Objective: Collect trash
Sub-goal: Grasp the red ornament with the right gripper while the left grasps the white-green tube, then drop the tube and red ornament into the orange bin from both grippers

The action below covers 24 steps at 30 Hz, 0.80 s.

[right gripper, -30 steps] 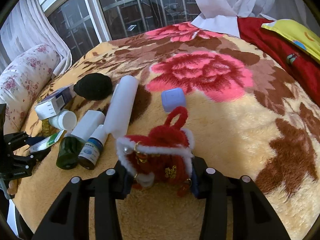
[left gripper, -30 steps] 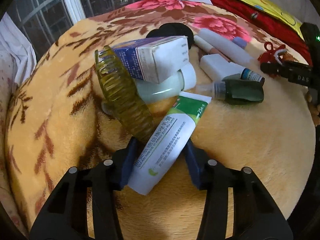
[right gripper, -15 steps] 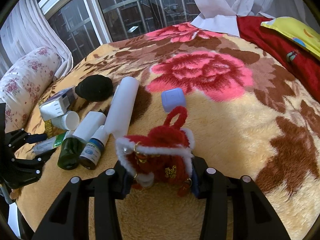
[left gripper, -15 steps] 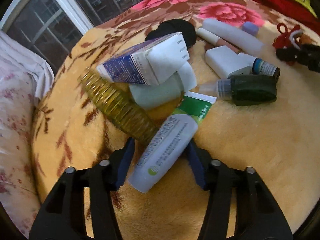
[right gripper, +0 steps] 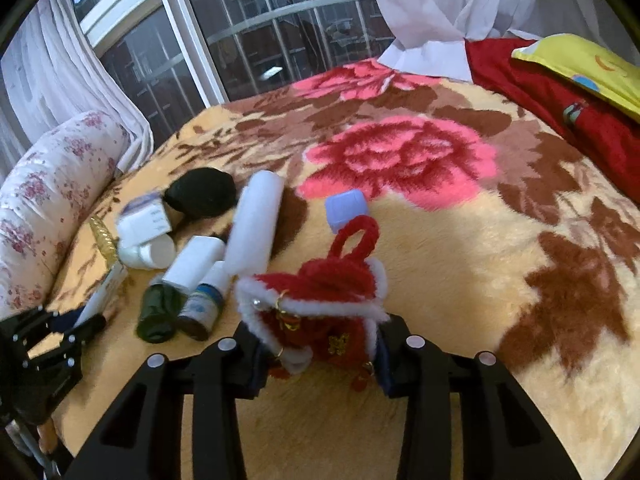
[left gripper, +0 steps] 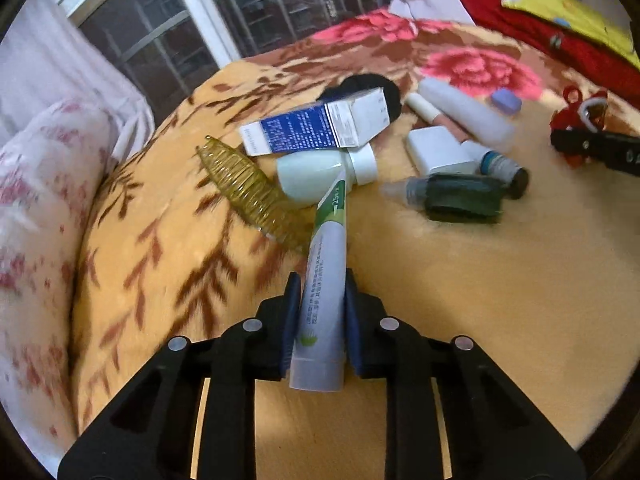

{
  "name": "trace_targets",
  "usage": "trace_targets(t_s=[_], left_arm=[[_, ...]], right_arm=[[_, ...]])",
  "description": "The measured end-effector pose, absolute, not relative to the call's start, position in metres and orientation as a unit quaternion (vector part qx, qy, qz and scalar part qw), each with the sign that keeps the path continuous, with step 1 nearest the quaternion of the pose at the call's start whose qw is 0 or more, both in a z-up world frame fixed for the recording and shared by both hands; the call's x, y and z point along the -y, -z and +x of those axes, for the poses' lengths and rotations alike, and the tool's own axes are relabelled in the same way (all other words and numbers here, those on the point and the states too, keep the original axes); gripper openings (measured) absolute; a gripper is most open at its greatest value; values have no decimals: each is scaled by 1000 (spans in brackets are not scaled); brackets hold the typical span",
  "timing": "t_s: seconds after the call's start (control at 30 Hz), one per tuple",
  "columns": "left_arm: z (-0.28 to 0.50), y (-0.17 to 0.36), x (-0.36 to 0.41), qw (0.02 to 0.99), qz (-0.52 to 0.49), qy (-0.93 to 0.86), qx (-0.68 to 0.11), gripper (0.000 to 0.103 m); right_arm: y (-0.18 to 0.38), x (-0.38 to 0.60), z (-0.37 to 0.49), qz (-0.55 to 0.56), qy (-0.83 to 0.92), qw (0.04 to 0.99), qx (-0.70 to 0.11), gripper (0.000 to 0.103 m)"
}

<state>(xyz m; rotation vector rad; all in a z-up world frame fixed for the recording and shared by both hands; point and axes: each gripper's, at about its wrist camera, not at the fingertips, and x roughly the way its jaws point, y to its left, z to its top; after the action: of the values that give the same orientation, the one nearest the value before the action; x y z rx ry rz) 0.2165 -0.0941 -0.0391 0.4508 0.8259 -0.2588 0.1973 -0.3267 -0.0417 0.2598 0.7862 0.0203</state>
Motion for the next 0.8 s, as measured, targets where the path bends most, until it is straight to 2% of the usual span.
trace_targets(t_s=[0.17, 0.27, 0.4, 0.63, 0.8], left_arm=[[183, 24, 83, 897, 162, 134, -390, 21], [159, 13, 64, 900, 78, 168, -394, 20], [116, -1, 46, 903, 21, 193, -383, 20], [31, 1, 37, 909, 28, 188, -370, 20], [-3, 43, 34, 890, 44, 194, -409, 21]], right_arm=[[29, 308, 168, 132, -35, 919, -371, 40], [14, 289, 136, 125, -62, 924, -357, 40], [-2, 267, 89, 103, -91, 930, -342, 40], [6, 226, 2, 66, -146, 918, -363, 41], [49, 201, -34, 30, -163, 893, -418, 41]])
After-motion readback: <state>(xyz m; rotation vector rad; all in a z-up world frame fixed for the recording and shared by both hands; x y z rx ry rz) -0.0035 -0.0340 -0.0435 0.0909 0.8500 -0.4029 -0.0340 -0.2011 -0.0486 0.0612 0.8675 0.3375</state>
